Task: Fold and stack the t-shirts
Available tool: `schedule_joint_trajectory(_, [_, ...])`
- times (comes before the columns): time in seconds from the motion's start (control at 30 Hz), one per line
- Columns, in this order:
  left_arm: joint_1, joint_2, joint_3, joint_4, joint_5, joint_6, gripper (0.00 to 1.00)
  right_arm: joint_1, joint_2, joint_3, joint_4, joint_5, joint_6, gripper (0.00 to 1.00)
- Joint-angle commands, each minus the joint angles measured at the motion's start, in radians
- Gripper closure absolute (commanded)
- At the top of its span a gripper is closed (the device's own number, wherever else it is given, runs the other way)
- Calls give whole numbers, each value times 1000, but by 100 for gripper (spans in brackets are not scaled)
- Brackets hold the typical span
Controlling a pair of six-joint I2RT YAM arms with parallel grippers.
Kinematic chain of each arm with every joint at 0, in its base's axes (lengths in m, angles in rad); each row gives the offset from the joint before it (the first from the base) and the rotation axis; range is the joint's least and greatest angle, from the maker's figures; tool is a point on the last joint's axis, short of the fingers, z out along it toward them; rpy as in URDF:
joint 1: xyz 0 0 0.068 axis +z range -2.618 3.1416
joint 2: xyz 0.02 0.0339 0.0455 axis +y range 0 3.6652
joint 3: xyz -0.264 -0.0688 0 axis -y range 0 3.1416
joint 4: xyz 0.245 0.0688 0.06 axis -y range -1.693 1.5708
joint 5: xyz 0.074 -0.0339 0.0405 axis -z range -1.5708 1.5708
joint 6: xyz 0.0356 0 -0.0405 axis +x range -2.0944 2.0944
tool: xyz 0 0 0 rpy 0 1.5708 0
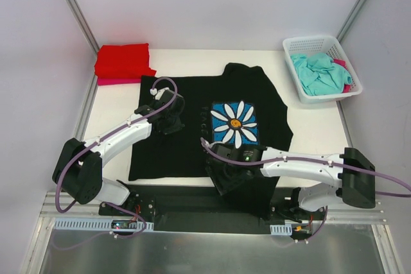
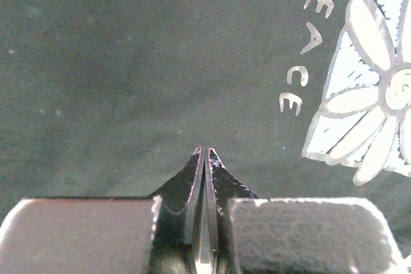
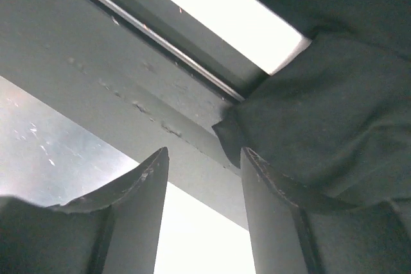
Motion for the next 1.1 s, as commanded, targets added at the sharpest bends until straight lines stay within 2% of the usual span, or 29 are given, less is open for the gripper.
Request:
schedule_joint_trajectory(0.0, [-6,-27,8,-17,-9,4,100,-66,-95,96,-118,116,-41,48])
schedule_joint_trajectory(0.07, [-6,-41,5,-17,-12,5,100,-125,-144,107,-141,174,-84,49])
schedule_joint_trajectory(0.1, [-6,-44,4,-17,-15,8,100,-214,-177,104,-149,190,-104,51])
schedule_joint_trajectory(0.17, [-6,-58,1,-13,-26,14,100,-334,-276,61,-126,209,-162,62])
schedule_joint_trajectory(0.2, [-5,-62,-2,-4,-26,19,100,-481,-299,43,-74,195,-223,65])
schedule_joint_trajectory(0.23, [-3,-70,-6,15,-12,42,100,-557,-313,24,-40,167,-262,73])
schedule_joint_trajectory(0.27, [16,-70,-21,64,35,50,100,-629,-313,1,-2,82,-289,77])
schedule_joint_trajectory(0.3, [29,-70,-27,89,60,53,100,-751,-299,-8,65,52,-328,80])
schedule_joint_trajectory(0.4, [76,-59,-30,172,108,80,100,-891,-151,33,165,-40,-382,90])
schedule_joint_trajectory(0.47, [95,-19,16,184,103,112,100,-932,-19,73,224,-66,-394,94])
schedule_joint_trajectory(0.6, [174,77,109,187,79,166,100,-1014,197,261,267,-118,-394,99])
schedule_joint_trajectory(0.7, [211,162,152,224,95,195,100,-1045,351,369,265,-187,-399,99])
schedule_joint_trajectory(0.83, [253,260,186,299,146,220,100,-1074,492,545,224,-254,-419,99])
schedule_joint_trajectory(1.07, [274,367,234,343,236,243,100,-1116,654,691,121,-339,-455,99])
